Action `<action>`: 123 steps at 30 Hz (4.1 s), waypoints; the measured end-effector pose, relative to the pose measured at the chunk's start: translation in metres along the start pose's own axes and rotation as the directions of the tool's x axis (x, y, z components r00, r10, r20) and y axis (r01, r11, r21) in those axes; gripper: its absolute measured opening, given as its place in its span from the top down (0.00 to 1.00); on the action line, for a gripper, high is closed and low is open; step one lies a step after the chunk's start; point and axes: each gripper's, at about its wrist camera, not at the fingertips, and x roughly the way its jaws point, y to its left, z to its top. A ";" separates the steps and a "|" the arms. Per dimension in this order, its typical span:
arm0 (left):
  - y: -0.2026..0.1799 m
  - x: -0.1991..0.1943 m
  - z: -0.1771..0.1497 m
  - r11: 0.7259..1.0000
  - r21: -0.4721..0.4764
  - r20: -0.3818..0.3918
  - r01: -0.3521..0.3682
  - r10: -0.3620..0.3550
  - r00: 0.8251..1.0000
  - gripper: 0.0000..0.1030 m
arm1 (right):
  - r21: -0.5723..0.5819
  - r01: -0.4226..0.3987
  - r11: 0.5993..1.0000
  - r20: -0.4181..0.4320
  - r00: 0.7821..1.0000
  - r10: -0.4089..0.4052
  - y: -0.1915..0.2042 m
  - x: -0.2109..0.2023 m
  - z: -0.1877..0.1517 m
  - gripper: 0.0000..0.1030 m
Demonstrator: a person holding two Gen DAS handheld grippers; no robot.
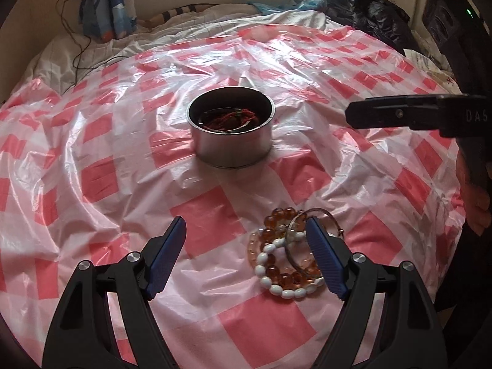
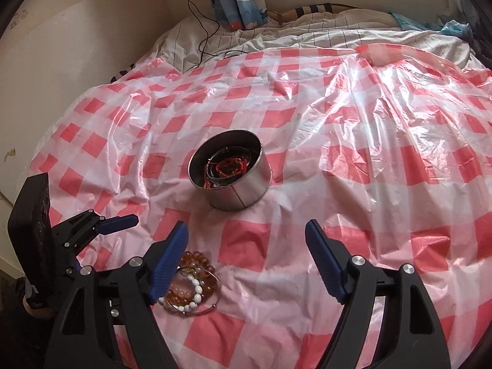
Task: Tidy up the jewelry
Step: 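Move both grippers back over the remaining jewelry, then close the left gripper on a silver bangle and lift it, then grasp the white bead bracelet with the right gripper while the left gripper holds the silver bangle, then carry the bangle and white bead bracelet over the tin and open both grippers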
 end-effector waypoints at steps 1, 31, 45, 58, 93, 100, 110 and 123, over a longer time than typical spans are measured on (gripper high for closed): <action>-0.009 0.000 -0.002 0.999 0.032 0.006 0.002 -0.002 1.000 0.26 | 0.010 -0.003 1.000 0.000 1.000 0.003 -0.002 -0.003 -0.002 0.26; 0.062 -0.020 0.012 0.969 -0.246 0.064 0.019 -0.003 0.998 0.97 | -0.212 -0.100 0.972 -0.126 0.989 0.075 0.063 0.013 -0.038 0.26; 0.082 -0.032 0.008 0.961 -0.276 0.088 0.007 0.018 0.996 0.97 | -0.353 -0.007 0.936 -0.171 0.984 -0.058 0.095 0.056 -0.074 0.92; 0.081 -0.031 0.008 0.961 -0.278 0.088 0.003 0.022 0.996 0.97 | -0.099 -0.253 0.962 -0.087 0.966 0.245 0.067 0.019 -0.040 0.92; 0.066 -0.018 0.017 0.968 -0.250 0.079 -0.019 0.040 0.996 0.97 | 0.232 -0.500 0.835 0.136 0.866 0.481 -0.003 -0.008 -0.006 0.92; 0.062 -0.012 0.025 0.970 -0.242 0.083 -0.027 0.048 0.995 0.97 | 0.249 -0.526 0.813 0.164 0.850 0.500 -0.006 -0.003 0.000 0.92; 0.064 -0.001 0.046 0.960 -0.281 0.103 -0.007 0.038 0.994 0.97 | 0.273 -0.571 0.774 0.223 0.820 0.527 -0.005 0.004 0.018 0.92; 0.057 0.034 0.087 0.958 -0.285 0.111 -0.021 0.055 0.992 0.97 | 0.316 -0.608 0.729 0.318 0.791 0.522 -0.022 0.007 0.047 0.92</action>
